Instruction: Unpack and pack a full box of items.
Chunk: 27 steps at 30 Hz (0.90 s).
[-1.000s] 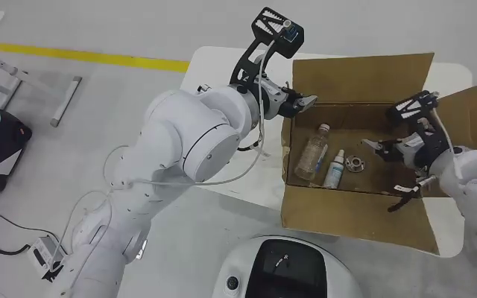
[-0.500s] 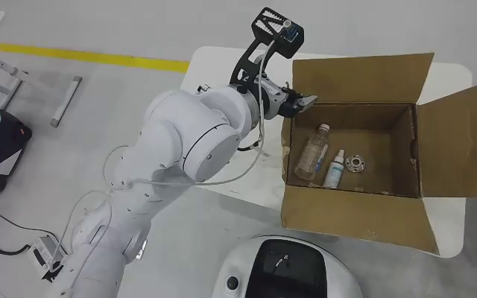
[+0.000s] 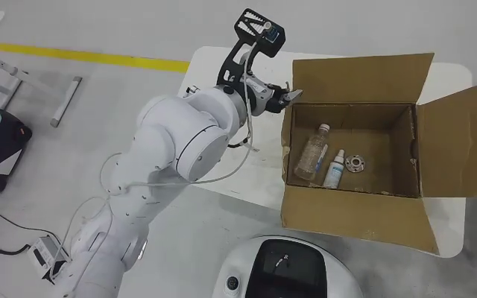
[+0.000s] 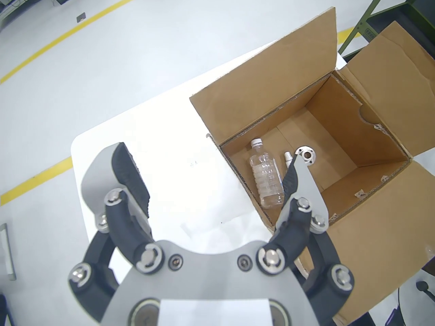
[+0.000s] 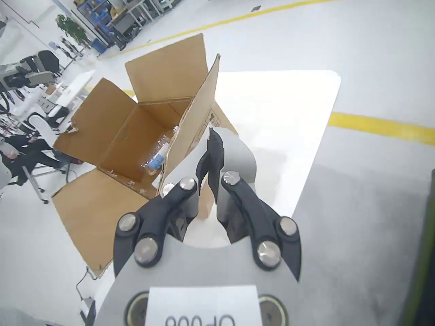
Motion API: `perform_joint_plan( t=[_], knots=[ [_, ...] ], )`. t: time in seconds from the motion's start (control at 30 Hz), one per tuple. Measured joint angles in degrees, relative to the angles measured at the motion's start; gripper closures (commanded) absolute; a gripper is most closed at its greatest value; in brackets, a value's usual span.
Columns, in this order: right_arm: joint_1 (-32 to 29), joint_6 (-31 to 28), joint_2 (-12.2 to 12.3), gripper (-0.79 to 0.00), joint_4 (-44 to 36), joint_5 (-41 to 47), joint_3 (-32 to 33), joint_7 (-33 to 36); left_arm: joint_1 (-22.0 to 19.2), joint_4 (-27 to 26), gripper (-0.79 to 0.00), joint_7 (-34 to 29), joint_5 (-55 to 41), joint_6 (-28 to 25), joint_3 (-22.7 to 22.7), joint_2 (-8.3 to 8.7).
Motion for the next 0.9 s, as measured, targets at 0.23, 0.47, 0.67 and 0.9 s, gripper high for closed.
perform_joint_plan(
  t=[0.23, 0.47, 0.67, 0.9],
  knots=[
    [0.4, 1.1, 0.2, 0.0, 0.6, -3.2, -4.3, 0.5, 3.2, -1.5, 0.0, -2.4, 6.0, -1.5, -1.4, 0.55],
    [0.4, 1.1, 0.2, 0.0, 0.6, -3.1, -4.2, 0.5, 3.2, -1.6, 0.0, -2.5, 6.0, -1.6, -1.4, 0.57],
    [-1.5, 0.9, 0.0, 0.0, -1.0, -6.3, -6.6, -4.7, 4.7, -1.1, 0.0, -0.5, 4.5, -1.8, -1.7, 0.5],
    [-0.1, 0.0, -0.4, 0.0, -1.6, -17.0, -12.8, -15.1, 8.7, -0.6, 0.0, 0.7, 3.0, -8.4, -3.8, 1.03]
  ],
)
